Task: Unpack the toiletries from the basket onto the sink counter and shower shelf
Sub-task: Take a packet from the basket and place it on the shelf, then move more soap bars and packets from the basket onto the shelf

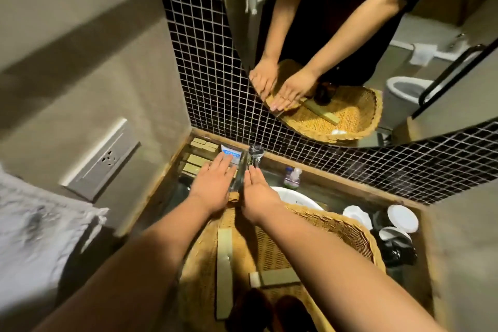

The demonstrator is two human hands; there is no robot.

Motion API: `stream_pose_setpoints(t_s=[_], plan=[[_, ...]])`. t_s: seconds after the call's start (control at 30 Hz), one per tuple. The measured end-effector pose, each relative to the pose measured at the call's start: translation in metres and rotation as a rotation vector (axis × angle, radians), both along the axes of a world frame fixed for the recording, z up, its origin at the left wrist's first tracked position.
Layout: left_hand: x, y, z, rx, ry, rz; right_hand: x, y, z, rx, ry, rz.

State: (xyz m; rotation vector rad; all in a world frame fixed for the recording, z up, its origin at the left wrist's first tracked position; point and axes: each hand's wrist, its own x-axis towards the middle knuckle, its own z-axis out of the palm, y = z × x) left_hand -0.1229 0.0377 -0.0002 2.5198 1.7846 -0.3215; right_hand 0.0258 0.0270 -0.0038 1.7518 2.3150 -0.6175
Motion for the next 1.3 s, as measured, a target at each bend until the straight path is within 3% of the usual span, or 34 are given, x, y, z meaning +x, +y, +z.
stream_pose_setpoints(t_s=[0.2, 0.37, 0.5, 0.63, 0.73, 0.87, 1.17, 1.3], plan=[[0.025, -0.056, -0.015, -0.076, 0.024, -0.256, 0.045, -0.051, -0.006, 0.031, 0.070, 0.026], [0.046, -0.084, -0.033, -0.207, 0.038, -0.364, 0.091, -0.087, -0.025, -0.080, 0.002, 0.061], [0.063, -0.092, -0.053, -0.325, 0.130, -0.562, 0.121, -0.103, -0.047, -0.151, 0.057, 0.041], [0.077, -0.098, -0.074, -0.419, 0.121, -0.630, 0.143, -0.117, -0.065, -0.227, 0.042, 0.065], [0.086, -0.101, -0.084, -0.508, 0.110, -0.646, 0.152, -0.129, -0.074, -0.221, -0.018, 0.180], [0.092, -0.098, -0.091, -0.471, 0.095, -0.671, 0.160, -0.136, -0.082, -0.204, -0.132, 0.290], [0.089, -0.063, -0.102, -0.322, -0.109, -0.378, 0.168, -0.115, -0.091, -0.056, 0.043, -0.061], [0.093, -0.059, -0.105, -0.286, -0.162, -0.363, 0.168, -0.101, -0.096, 0.001, -0.022, 0.049]])
